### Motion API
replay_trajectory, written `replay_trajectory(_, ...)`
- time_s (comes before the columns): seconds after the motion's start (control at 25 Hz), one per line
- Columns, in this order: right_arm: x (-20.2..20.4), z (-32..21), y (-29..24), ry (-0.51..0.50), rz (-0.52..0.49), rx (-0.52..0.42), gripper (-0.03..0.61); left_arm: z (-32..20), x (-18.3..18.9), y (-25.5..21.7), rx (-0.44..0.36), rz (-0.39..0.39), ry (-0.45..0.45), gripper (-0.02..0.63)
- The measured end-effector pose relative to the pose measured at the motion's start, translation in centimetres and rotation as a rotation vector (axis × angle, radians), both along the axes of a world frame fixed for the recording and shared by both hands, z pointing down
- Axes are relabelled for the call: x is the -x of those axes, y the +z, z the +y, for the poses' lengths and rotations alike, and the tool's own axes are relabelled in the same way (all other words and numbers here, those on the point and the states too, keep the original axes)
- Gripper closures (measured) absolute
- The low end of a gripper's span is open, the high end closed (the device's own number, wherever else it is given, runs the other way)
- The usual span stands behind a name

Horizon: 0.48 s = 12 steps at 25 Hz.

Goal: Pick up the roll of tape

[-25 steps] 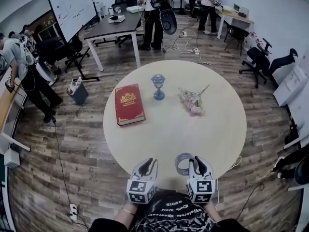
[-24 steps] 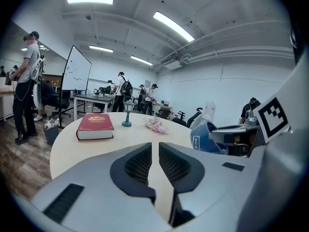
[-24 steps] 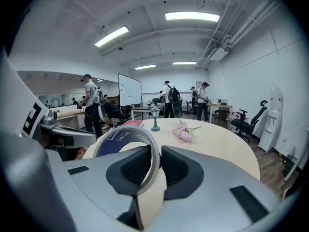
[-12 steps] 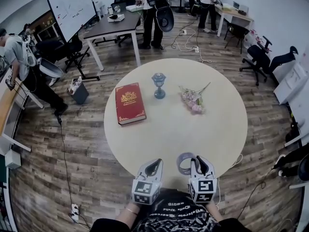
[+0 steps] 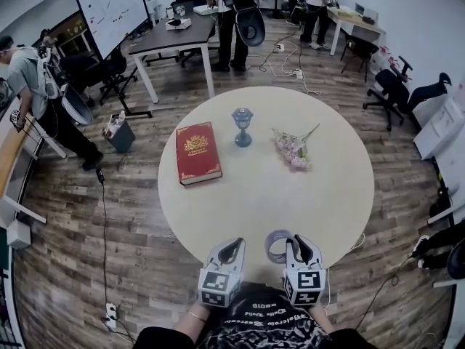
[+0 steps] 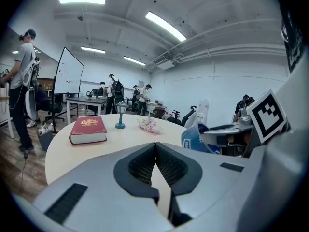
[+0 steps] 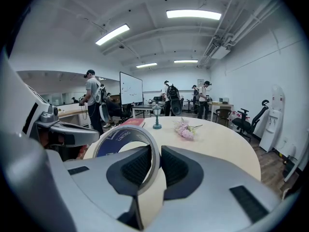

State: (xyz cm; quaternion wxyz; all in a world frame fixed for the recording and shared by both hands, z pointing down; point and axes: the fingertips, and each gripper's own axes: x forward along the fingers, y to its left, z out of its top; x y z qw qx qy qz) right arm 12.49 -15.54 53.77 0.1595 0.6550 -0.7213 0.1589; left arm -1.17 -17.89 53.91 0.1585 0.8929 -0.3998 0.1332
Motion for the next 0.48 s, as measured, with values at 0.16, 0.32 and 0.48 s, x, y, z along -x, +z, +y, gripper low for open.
replay_trajectory(0.16, -0.12, -0.06, -0.08, 0.0, 0.004, -0.002, 0.508, -0.15, 0.11, 0.07, 0.001, 0.0, -0.005, 0.594)
replay_trajectory(0.32, -0.31, -0.13, -0.14, 0.005, 0.01, -0.002, 0.508, -0.4, 0.4, 0.02, 0.0, 0.003, -0.016, 0.594)
replay_trajectory(0.48, -0.44, -0.28, -0.16, 0.009, 0.012, 0.001, 0.508, -0.61, 0.36, -0.03, 0.002, 0.002, -0.012, 0.594)
